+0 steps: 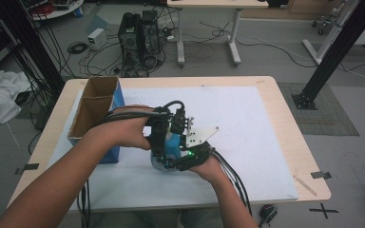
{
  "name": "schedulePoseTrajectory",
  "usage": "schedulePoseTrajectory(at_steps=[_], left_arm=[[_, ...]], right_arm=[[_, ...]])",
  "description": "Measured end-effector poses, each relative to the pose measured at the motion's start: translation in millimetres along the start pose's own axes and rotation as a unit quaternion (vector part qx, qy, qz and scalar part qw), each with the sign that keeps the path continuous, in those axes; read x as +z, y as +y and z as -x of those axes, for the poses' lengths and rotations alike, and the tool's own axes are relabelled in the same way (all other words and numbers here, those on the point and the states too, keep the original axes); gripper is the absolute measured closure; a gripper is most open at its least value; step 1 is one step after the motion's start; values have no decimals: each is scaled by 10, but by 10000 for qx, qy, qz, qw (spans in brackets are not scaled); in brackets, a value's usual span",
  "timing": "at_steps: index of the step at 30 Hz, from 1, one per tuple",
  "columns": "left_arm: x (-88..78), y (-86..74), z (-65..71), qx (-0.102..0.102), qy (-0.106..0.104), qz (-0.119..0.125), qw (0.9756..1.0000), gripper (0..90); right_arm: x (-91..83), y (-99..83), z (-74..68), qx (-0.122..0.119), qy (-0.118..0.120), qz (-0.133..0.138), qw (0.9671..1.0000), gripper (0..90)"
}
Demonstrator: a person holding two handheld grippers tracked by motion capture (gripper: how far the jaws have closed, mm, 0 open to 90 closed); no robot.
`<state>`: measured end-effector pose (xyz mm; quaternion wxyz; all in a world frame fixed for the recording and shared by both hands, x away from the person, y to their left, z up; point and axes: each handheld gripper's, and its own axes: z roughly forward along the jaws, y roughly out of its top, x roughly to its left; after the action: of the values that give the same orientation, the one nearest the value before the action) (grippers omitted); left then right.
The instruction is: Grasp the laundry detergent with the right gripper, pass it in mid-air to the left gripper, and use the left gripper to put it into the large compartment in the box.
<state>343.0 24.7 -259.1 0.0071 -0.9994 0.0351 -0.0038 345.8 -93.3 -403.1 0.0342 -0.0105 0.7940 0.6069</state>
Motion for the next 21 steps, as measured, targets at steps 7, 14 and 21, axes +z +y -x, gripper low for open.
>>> schedulePoseTrajectory(at_steps=[7, 14, 21], left_arm=[[2, 10, -4, 37, -8, -10, 10000, 192], [10, 12, 0, 16, -76, -65, 9999, 230], [10, 13, 0, 22, -76, -66, 9999, 253]], right_arm=[[7, -2, 17, -95, -26, 32, 9999, 453], [5, -5, 15, -60, -9, -33, 10000, 453], [13, -12, -31, 216, 103, -110, 9997, 453]])
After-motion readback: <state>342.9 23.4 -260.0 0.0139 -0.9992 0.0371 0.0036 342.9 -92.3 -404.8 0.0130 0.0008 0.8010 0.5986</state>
